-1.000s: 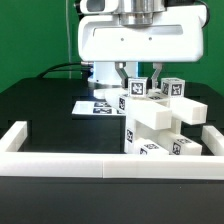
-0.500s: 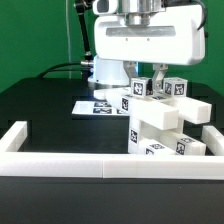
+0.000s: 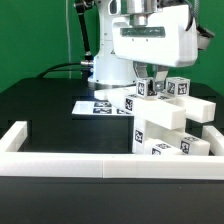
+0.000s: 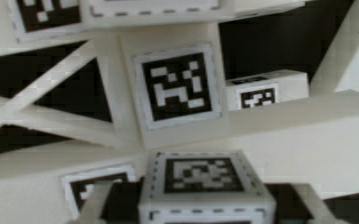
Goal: Assemble chair
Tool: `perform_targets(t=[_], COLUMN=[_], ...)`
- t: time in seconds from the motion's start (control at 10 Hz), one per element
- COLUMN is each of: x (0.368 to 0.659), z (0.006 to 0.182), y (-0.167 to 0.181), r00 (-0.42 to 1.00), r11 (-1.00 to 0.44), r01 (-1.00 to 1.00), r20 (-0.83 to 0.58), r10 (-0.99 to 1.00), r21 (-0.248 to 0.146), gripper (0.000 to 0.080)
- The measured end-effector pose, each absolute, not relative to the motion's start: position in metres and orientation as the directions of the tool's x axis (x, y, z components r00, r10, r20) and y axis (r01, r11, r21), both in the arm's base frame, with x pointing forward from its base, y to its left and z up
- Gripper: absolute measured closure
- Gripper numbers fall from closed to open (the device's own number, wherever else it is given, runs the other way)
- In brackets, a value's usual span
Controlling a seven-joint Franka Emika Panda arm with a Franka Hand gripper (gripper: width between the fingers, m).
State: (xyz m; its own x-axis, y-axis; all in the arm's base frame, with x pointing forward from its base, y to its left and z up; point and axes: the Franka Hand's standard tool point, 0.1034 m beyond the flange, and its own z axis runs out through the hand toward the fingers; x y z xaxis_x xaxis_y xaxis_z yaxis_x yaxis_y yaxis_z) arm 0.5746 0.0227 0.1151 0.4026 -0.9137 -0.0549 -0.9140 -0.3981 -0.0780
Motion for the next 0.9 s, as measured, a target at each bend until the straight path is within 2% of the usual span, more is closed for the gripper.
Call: perform_targets(t=[0.1,0.3,0.4,0.6,0.9], x=[0.5746,0.5745,0.5753,0.5752,0.5752], z=[0.115,0.114,0.1143,0.1143,0.1141], y=[0.0228,0.0229,0.0235,0.0242,0.023], r00=[0.412,0.458,0.486,0.647,0.802], r11=[-0.407,-0.454,-0.482,-0.643,-0.798], r01=[-0.91,-0.888,-0.872,-0.761,-0.596], r20=[-0.054,-0.05,-0.047,-0.03,-0.01], r10=[-0.91,-0.887,-0.872,-0.762,-0.598], r21=[-0.078,-0.078,-0.08,-0.087,-0.092], gripper=[0.0512,0.026,0.0181,0.0156,0.015])
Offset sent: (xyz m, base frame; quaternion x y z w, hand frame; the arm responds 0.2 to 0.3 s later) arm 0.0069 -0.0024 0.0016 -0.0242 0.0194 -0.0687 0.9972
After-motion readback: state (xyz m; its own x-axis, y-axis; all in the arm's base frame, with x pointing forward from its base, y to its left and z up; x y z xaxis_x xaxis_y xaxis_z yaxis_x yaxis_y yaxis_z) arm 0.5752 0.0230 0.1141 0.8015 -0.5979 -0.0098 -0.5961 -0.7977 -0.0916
